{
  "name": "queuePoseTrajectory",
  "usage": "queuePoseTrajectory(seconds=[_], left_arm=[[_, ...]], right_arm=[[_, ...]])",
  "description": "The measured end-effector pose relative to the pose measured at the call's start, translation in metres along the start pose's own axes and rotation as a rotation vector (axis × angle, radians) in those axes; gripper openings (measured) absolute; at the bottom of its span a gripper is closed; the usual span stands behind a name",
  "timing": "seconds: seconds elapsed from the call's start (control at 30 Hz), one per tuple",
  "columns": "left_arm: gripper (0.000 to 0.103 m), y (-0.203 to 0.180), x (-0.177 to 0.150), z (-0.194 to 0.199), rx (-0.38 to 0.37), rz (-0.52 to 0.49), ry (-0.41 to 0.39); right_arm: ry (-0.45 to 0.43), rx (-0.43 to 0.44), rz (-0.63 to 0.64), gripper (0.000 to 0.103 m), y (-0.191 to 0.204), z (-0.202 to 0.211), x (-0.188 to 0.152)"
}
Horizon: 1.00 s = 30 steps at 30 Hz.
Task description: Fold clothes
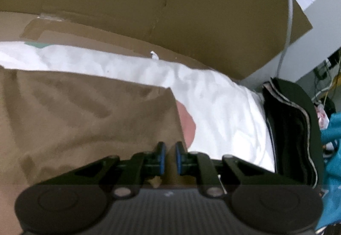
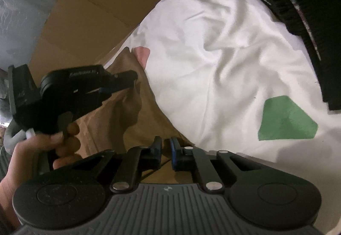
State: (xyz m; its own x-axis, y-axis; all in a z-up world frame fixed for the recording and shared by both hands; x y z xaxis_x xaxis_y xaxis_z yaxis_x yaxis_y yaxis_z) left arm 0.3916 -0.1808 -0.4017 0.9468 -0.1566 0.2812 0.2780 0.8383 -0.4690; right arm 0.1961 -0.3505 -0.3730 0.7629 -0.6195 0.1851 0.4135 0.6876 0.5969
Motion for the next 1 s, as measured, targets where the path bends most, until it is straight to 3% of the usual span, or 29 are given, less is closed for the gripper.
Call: queuePoseTrajectory(seconds=[0.5,0.63,0.8,1.0], left_arm=[[0.003,0.004,0.036,-0.018,-0.025,0.096,-0.022],[0.003,0.006,0.043,-0.006,-0.005,0.135,-0.071],[0.01,0.025,0.04,0.019,0.057,0.177,-0.115],[0.019,0.044,0.026,0.065,0.052,0.117,-0.144]], right_arm=[[-0.008,-0.009,-0.007,0.005,-0.002,0.005,-0.003],[-0.01,-0.001,-0.023,0.007,-0.002,0.008,-0.003],[-0.02,0.024,-0.019,0.004,0.002,0.016,-0.001],[-0.028,0.05,0.024,0.004,0.017,0.02,-0.003]])
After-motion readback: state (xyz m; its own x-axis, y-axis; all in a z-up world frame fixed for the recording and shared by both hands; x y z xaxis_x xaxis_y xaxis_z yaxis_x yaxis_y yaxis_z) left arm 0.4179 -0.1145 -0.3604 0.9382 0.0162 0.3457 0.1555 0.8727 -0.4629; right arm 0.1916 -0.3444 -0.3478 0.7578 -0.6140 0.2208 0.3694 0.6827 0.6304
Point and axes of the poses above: each gripper's, at about its wrist camera, not at the fingertips, and z roughly against the way its jaws point, y to its left, x to its top, the point moved 2 cm from there along -z, roughly the way its jaws point, and after that the axes turned 11 degrees about y, right-handed, at the moved point
